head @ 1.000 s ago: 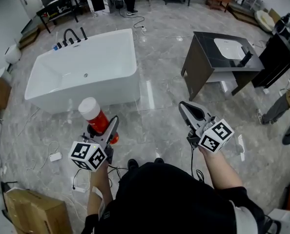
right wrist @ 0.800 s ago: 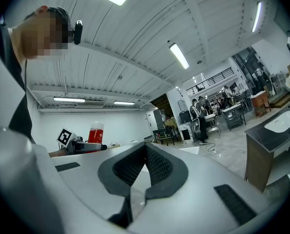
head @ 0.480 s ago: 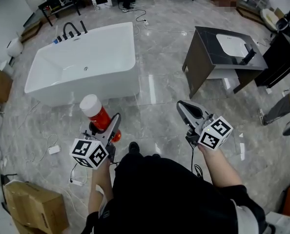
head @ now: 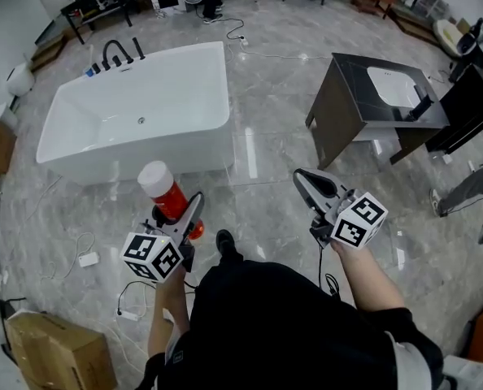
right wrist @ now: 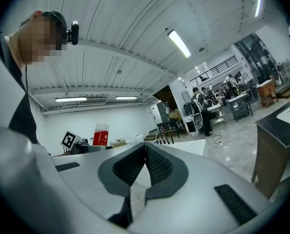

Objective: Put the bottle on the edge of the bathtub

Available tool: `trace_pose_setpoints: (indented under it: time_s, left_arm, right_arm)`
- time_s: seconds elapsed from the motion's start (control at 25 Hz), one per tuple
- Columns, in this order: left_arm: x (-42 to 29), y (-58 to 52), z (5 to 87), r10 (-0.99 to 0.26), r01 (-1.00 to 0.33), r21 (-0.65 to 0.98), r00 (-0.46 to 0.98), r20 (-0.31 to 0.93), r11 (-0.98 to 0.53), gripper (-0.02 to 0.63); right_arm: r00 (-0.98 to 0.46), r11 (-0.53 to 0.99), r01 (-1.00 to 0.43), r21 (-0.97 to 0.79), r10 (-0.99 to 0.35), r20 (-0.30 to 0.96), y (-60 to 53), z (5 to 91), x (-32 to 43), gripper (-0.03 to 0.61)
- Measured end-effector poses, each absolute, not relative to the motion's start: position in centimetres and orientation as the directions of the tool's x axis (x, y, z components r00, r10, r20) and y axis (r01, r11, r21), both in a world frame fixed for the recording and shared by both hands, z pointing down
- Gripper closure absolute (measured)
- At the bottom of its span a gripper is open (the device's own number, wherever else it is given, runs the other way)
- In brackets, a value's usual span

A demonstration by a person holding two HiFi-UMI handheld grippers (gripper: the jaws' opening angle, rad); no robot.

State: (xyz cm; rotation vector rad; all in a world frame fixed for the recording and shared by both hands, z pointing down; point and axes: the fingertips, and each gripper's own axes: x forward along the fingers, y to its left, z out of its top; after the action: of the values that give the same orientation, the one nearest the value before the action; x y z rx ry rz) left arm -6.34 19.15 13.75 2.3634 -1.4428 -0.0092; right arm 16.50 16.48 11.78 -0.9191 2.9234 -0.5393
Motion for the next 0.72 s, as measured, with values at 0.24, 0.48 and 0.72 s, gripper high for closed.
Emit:
trace_pose_setpoints:
  time_s: [0.24, 0.48, 0.72]
  left_arm:
    - [-10.1, 13.2, 14.3, -0.843, -0.843, 0.305, 0.507, 0.18, -0.443, 0.322]
    - [-13.4, 8.2, 14.0, -0.81, -0.801, 0.295, 0.573, 0.127, -0.521, 0.322]
    - [-16.5, 5.3, 14.8, -0.785, -0.78, 0.298, 0.604, 0.135, -0.55, 0.322]
  right_arm:
    - [-0.826, 0.764, -0.553, -0.333, -0.554, 0.1, 11.3, 12.0, 12.5, 0.551]
    - [-0.809, 0.746, -0.58, -0.327, -0.574, 0.126, 6.7, 11.9, 8.2, 0.551]
    - [-0.81, 0.727, -0.579, -0.369, -0.563, 0.162, 3.9, 13.1, 4.4, 0.551]
